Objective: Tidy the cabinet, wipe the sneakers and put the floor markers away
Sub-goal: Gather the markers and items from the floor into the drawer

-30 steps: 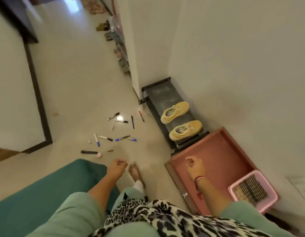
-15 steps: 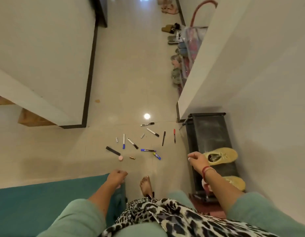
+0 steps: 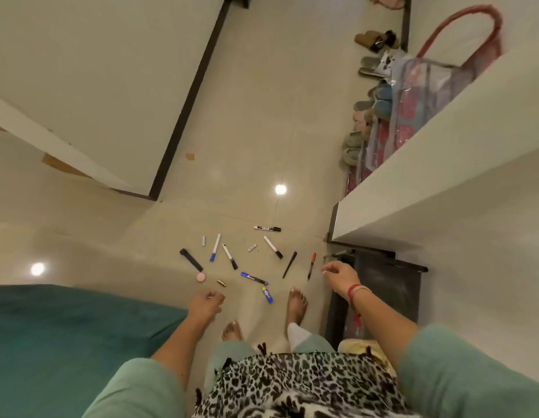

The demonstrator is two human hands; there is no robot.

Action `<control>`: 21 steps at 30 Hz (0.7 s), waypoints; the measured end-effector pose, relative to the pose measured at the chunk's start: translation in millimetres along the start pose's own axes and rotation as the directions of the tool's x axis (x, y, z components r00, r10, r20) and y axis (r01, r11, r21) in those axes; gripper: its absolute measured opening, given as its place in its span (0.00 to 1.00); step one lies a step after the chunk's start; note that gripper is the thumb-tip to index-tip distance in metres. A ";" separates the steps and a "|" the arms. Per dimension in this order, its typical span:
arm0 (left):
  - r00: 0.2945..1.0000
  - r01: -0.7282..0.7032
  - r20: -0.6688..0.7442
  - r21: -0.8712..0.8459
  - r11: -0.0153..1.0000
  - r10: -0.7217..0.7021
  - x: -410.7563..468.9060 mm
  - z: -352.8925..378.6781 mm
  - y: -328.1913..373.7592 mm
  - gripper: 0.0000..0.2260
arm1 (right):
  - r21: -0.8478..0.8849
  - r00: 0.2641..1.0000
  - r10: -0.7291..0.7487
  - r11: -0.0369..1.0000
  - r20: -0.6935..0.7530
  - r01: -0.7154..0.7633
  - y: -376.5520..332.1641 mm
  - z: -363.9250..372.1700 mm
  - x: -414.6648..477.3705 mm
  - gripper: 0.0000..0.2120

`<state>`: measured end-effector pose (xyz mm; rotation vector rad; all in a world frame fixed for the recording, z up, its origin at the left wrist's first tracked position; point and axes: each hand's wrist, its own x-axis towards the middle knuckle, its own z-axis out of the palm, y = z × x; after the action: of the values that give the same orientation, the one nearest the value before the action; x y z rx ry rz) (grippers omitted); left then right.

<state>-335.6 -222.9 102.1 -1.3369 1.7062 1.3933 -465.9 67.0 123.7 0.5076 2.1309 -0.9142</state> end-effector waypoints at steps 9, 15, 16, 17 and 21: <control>0.999 -0.015 0.030 -0.097 0.995 0.018 119.2 101.1 50.3 0.06 | 0.026 0.997 0.068 0.997 -0.025 -0.067 17.1 15.1 157.4 0.08; 0.996 0.035 0.085 -0.088 0.995 -0.027 242.5 170.0 20.0 0.05 | 0.201 0.946 0.302 0.940 -0.118 -0.275 95.7 102.8 290.4 0.08; 0.996 0.031 0.087 -0.074 0.997 -0.025 262.9 181.2 11.5 0.06 | 0.215 0.931 0.330 0.931 -0.158 -0.294 111.0 118.4 311.8 0.09; 0.996 0.023 0.089 -0.071 0.997 -0.017 283.6 191.9 -1.1 0.06 | 0.213 0.913 0.358 0.924 -0.195 -0.317 128.6 133.0 333.8 0.09; 0.997 0.036 0.071 -0.073 0.997 -0.031 360.5 224.4 -46.5 0.07 | 0.136 0.866 0.427 0.904 -0.259 -0.405 194.2 185.7 408.4 0.03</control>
<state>-454.8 -134.8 -298.5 -1.3342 1.5938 1.4802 -522.0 83.9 -361.7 1.1511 2.1120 -0.7056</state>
